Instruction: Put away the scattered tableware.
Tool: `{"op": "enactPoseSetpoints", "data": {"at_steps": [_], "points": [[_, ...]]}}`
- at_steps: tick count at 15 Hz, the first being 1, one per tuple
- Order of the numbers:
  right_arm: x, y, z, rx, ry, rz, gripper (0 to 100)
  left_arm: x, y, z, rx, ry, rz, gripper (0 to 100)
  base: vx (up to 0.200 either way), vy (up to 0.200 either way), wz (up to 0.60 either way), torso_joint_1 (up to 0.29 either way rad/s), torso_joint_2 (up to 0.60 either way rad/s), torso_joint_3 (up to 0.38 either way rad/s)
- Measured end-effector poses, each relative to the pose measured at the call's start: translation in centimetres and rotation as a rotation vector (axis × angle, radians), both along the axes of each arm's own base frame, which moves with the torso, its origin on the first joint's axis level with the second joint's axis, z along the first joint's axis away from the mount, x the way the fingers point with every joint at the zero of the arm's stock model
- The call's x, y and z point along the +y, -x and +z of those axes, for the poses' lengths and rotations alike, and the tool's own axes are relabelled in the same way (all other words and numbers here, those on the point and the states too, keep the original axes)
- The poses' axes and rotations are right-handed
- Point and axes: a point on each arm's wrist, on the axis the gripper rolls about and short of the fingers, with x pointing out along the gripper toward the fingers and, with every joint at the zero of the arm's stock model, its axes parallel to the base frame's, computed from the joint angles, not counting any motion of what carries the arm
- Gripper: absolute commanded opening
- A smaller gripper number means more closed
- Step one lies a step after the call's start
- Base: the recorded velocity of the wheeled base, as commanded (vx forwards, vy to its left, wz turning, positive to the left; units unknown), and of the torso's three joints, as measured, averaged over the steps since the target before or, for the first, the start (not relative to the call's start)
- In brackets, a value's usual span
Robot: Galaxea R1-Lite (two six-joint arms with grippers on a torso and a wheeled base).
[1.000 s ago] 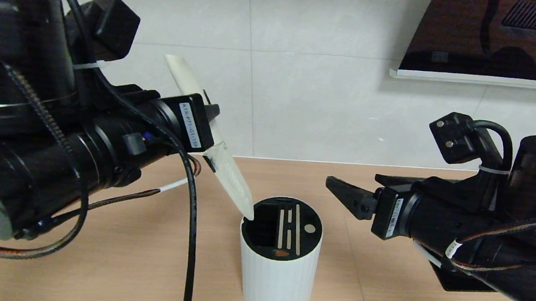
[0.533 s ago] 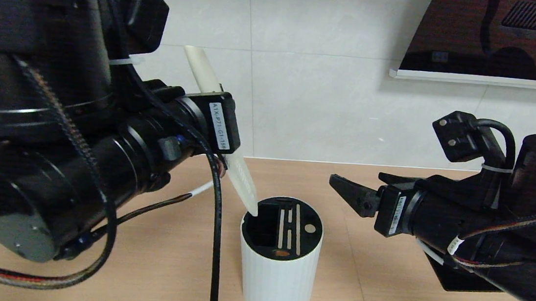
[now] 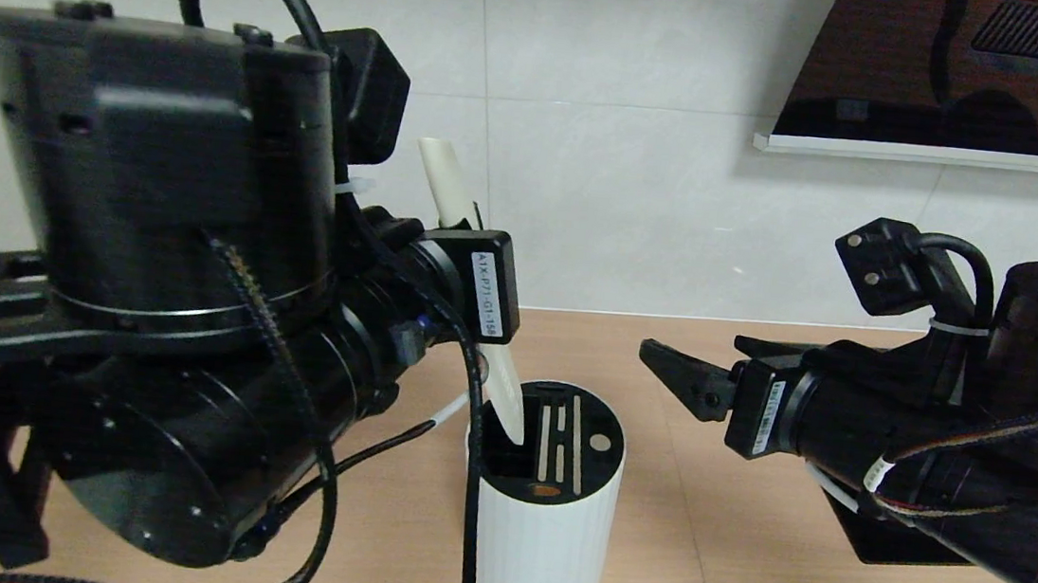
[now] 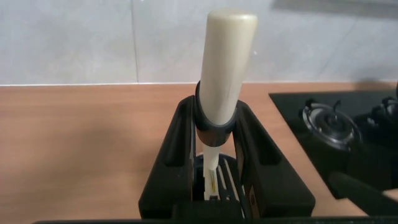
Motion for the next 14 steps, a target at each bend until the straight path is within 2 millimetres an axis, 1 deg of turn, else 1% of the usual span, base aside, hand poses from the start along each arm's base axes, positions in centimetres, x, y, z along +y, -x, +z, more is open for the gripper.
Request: {"op": "enactPoseSetpoints", "data": {"at_steps": [9, 14], "points": [[0.0, 0.0, 0.0, 0.001, 0.002, 0.000, 100, -1.3, -0.6, -1.8, 0.042, -0.026, -0.008, 0, 0.000, 0.000, 0.00, 0.000, 0.00, 0.000], [0.1, -0.1, -0.2, 0.005, 0.007, 0.001, 100, -2.3, -0.9, -3.4, 0.076, -0.050, -0.015, 0, 0.000, 0.000, 0.00, 0.000, 0.00, 0.000]]}}
